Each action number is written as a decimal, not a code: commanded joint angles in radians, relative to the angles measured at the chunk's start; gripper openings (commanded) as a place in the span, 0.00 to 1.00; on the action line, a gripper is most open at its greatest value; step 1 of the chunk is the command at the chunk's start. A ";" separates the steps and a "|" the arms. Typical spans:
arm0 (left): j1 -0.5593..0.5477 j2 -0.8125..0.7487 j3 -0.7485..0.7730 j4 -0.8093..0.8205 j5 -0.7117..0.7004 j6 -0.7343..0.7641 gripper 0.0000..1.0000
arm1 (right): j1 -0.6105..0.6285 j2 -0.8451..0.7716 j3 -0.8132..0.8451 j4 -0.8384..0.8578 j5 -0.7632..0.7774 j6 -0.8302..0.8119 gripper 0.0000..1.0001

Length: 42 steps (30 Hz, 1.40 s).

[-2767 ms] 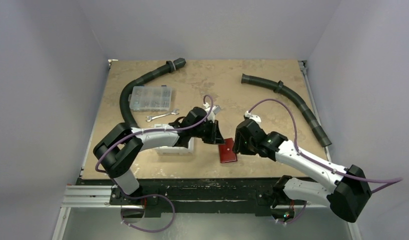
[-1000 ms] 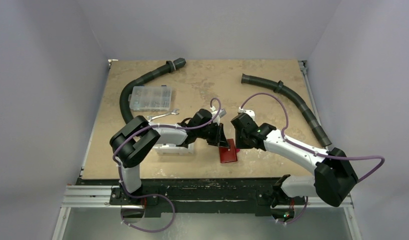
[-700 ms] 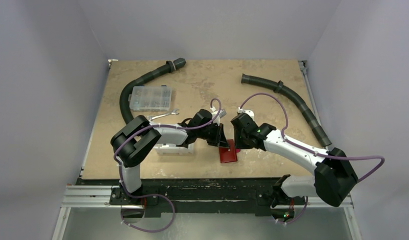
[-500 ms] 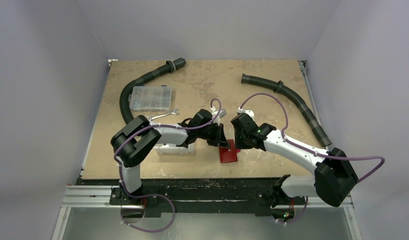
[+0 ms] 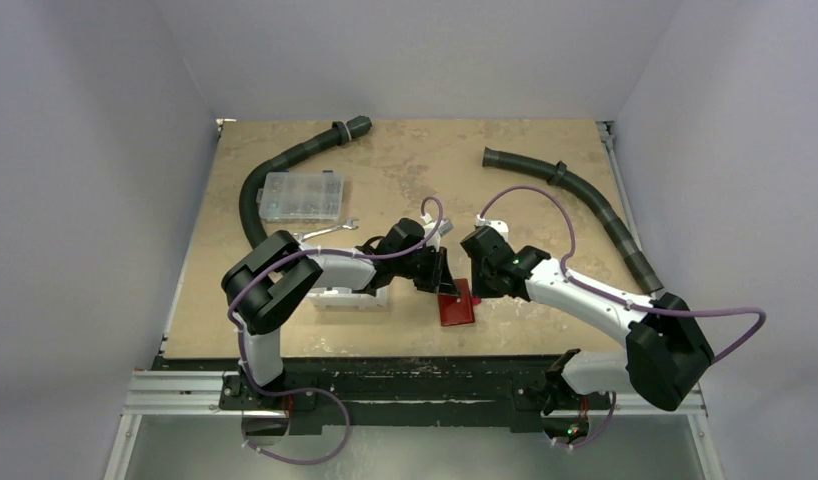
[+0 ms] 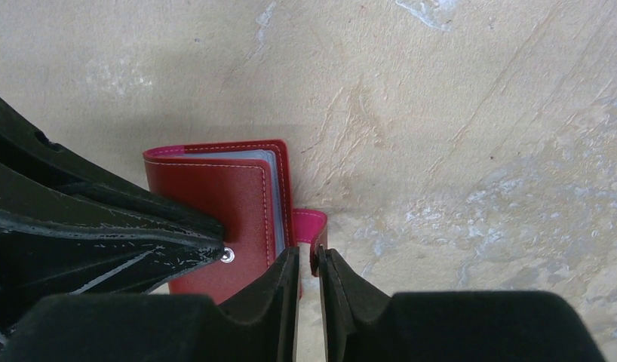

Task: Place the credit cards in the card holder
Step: Close the card holder at the center of the board.

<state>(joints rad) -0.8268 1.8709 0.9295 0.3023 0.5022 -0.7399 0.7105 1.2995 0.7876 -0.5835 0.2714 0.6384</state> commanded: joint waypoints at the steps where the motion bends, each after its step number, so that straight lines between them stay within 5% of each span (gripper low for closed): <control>1: -0.003 0.001 0.017 0.040 0.019 0.019 0.00 | -0.005 0.007 0.036 -0.010 0.031 0.000 0.23; 4: -0.002 0.001 0.017 0.040 0.019 0.018 0.00 | -0.005 0.011 0.035 -0.016 0.032 -0.003 0.22; 8: -0.002 0.002 0.016 0.039 0.019 0.018 0.00 | -0.007 0.008 0.034 -0.012 0.034 -0.005 0.06; 11: -0.002 0.000 0.015 0.038 0.018 0.020 0.00 | -0.005 0.011 0.038 -0.027 0.049 -0.001 0.22; 16: -0.002 0.001 0.013 0.041 0.020 0.019 0.00 | -0.007 0.006 0.033 -0.037 0.065 0.001 0.22; 23: -0.002 0.004 0.011 0.043 0.019 0.021 0.00 | -0.006 -0.015 0.034 -0.013 0.024 -0.003 0.00; 42: 0.003 0.013 -0.014 0.055 -0.018 0.003 0.00 | -0.165 -0.124 -0.150 0.298 -0.491 0.033 0.00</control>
<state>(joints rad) -0.8261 1.8858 0.9291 0.3344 0.5102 -0.7406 0.5606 1.1786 0.6464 -0.3706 -0.0982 0.6548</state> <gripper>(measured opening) 0.037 0.023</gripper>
